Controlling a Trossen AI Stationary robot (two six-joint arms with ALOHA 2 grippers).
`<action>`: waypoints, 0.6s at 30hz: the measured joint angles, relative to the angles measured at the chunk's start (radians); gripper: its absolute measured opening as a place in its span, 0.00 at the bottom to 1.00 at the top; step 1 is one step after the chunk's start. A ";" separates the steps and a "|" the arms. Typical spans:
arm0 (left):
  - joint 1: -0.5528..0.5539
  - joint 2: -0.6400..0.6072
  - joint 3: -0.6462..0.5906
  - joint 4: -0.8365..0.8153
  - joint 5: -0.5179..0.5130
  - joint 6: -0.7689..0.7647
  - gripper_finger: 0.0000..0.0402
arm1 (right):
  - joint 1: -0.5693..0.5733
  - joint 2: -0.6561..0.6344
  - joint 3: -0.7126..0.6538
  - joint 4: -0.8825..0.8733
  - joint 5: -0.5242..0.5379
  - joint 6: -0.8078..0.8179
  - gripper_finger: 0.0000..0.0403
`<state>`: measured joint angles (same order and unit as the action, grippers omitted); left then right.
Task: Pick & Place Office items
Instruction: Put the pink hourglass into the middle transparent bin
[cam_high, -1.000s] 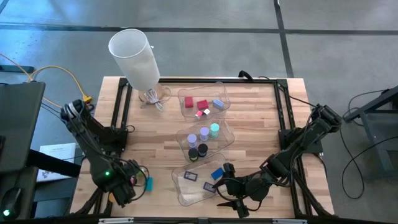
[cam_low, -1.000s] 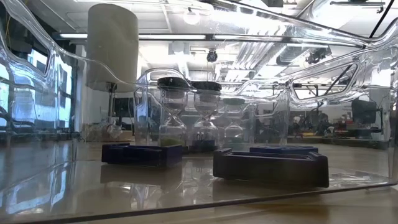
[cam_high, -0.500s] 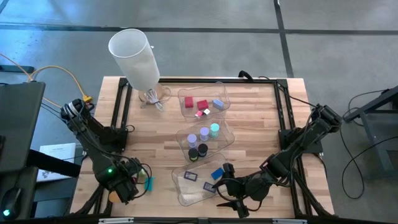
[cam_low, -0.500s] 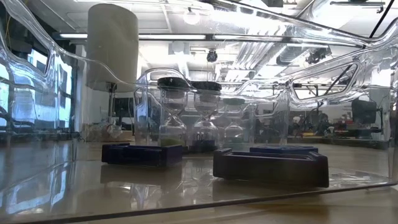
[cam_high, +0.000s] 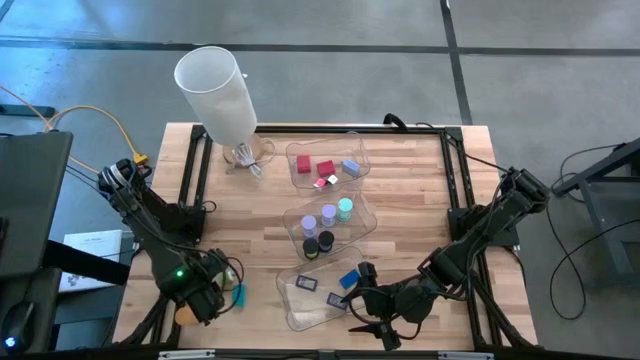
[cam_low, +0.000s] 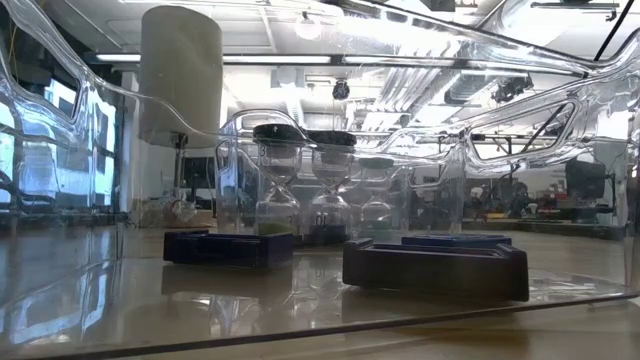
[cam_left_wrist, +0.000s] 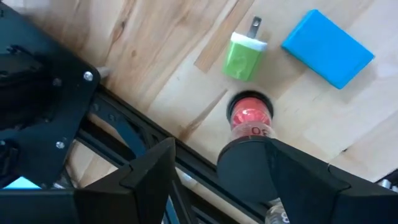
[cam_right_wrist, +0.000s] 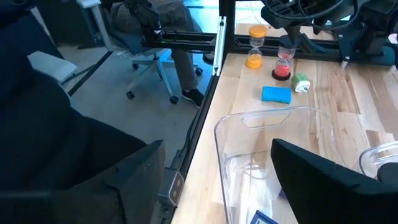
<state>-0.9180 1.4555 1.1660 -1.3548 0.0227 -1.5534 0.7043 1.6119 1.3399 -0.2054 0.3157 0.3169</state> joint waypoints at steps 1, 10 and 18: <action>0.000 0.000 0.000 0.004 0.000 -0.005 0.61 | 0.000 0.000 0.000 0.000 0.000 -0.005 0.70; -0.003 0.000 0.000 0.047 0.031 -0.007 0.61 | 0.000 0.000 0.000 0.000 0.000 -0.010 0.70; -0.003 -0.002 -0.027 0.110 0.035 0.003 0.61 | 0.000 0.000 0.000 0.000 0.000 -0.026 0.70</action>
<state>-0.9211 1.4532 1.1391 -1.2447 0.0574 -1.5499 0.7043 1.6119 1.3399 -0.2058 0.3156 0.2905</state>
